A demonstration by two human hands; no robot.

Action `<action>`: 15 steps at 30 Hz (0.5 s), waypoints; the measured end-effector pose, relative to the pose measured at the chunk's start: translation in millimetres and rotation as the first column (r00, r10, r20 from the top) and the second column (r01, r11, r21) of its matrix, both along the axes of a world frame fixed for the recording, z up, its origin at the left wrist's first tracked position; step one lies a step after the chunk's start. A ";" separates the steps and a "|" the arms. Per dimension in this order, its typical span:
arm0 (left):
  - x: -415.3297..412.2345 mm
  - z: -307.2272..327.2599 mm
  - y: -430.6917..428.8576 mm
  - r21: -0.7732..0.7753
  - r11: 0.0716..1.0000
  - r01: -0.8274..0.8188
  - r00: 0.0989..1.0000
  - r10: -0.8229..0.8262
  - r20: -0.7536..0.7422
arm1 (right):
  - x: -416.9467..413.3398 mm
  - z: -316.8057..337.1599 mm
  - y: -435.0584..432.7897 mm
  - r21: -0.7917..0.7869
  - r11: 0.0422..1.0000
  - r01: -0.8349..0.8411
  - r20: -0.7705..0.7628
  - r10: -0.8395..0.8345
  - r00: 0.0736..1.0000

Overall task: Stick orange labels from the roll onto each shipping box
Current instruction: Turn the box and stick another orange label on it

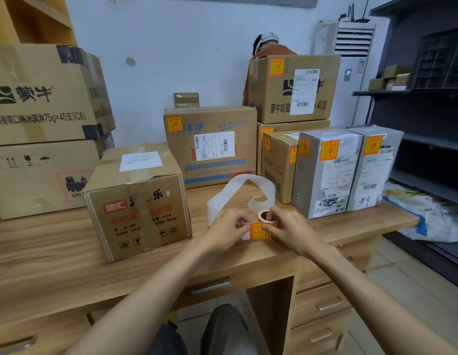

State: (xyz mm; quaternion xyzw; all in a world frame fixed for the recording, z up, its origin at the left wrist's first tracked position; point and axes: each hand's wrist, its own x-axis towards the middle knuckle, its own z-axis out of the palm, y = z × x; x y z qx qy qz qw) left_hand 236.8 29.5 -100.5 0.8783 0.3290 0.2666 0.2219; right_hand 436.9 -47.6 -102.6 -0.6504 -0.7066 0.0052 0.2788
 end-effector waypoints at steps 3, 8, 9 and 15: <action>-1.4 0.1 -1.6 -0.006 1.000 0.024 1.000 -0.024 -0.008 | 0.3 -0.6 5.0 0.002 1.000 0.016 -0.010 -0.016 1.000; -3.9 -1.2 -4.8 -0.082 0.996 0.039 0.997 -0.034 0.065 | -6.0 -4.9 -5.5 0.167 0.986 -0.021 0.110 0.002 0.994; -4.1 -1.0 -6.2 -0.098 0.994 0.047 0.996 -0.038 0.086 | -9.1 -5.7 -10.6 0.224 0.974 -0.019 0.137 -0.012 0.990; -2.0 -0.7 -7.1 -0.124 0.989 0.075 0.991 -0.061 0.116 | -27.8 -7.9 -27.0 0.177 0.984 -0.026 0.113 0.006 0.994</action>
